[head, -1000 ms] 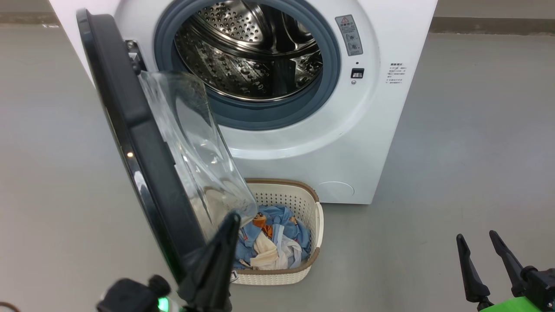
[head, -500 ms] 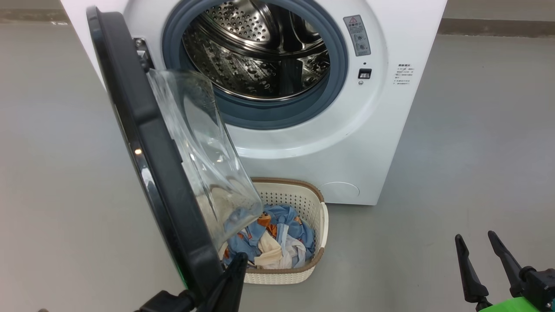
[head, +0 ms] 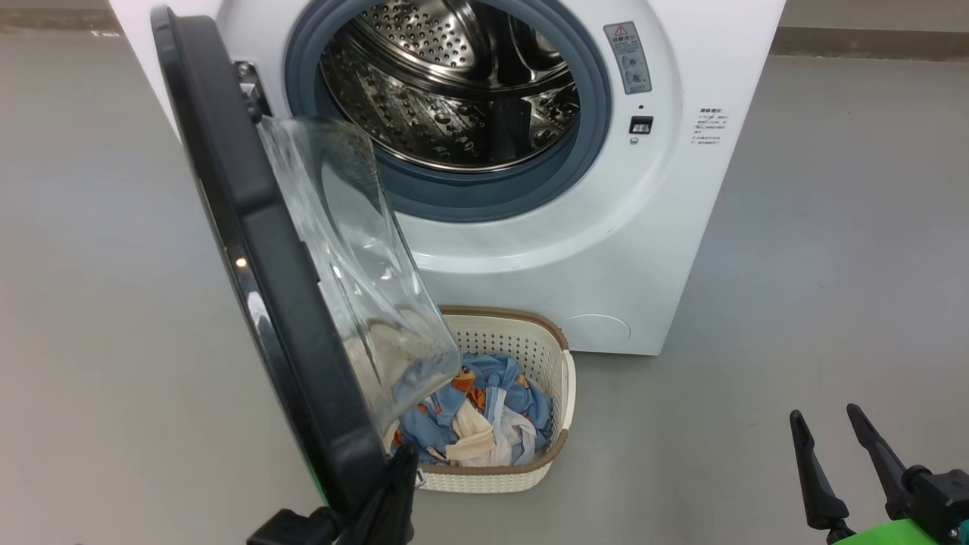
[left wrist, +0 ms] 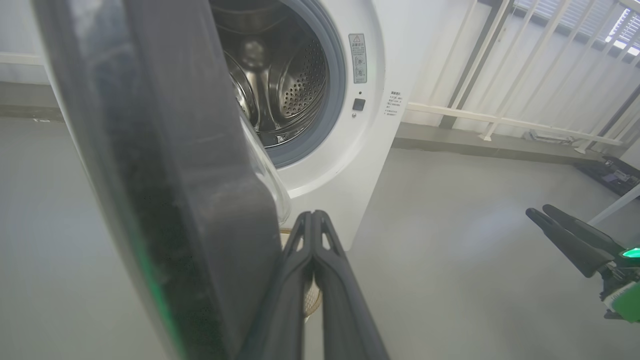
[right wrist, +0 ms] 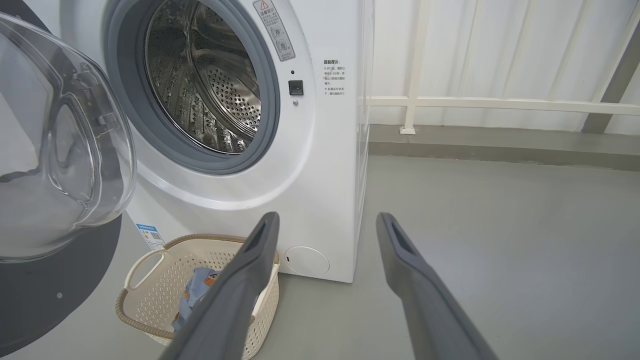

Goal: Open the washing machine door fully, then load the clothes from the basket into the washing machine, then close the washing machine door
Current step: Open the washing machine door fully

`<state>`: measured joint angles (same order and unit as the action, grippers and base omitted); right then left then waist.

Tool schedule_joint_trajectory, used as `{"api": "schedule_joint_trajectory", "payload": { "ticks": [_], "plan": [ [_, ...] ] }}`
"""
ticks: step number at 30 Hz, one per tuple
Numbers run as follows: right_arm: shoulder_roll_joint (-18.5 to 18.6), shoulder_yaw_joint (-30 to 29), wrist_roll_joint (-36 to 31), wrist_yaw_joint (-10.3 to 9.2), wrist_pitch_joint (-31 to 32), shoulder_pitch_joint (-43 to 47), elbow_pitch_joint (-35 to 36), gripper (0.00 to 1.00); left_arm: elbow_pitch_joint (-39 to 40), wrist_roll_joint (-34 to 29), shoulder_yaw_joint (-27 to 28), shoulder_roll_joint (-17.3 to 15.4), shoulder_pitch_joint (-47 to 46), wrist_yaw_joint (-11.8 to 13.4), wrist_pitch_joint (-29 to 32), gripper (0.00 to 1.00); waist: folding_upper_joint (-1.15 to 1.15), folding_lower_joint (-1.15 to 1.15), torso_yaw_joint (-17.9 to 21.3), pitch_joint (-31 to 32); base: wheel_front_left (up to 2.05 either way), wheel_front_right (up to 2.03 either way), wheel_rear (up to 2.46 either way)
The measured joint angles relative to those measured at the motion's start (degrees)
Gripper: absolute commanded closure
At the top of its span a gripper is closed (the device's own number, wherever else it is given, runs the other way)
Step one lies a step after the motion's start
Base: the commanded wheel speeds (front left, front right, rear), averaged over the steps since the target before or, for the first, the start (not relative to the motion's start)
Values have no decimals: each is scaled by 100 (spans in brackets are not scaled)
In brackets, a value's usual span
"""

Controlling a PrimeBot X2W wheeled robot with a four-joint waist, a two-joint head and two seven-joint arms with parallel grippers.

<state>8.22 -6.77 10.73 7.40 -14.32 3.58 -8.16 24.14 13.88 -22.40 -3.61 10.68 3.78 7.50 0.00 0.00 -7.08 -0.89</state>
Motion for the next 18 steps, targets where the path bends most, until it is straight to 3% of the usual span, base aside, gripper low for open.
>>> {"api": "schedule_joint_trajectory", "payload": {
  "ticks": [18],
  "plan": [
    [-41, -31, 0, 0, 0, -2, 0, 0, -69, -219, 46, 1, -16, 334, -1, 100, 0, 0, -170, -95, 0, 0, 0]
  ]
}}
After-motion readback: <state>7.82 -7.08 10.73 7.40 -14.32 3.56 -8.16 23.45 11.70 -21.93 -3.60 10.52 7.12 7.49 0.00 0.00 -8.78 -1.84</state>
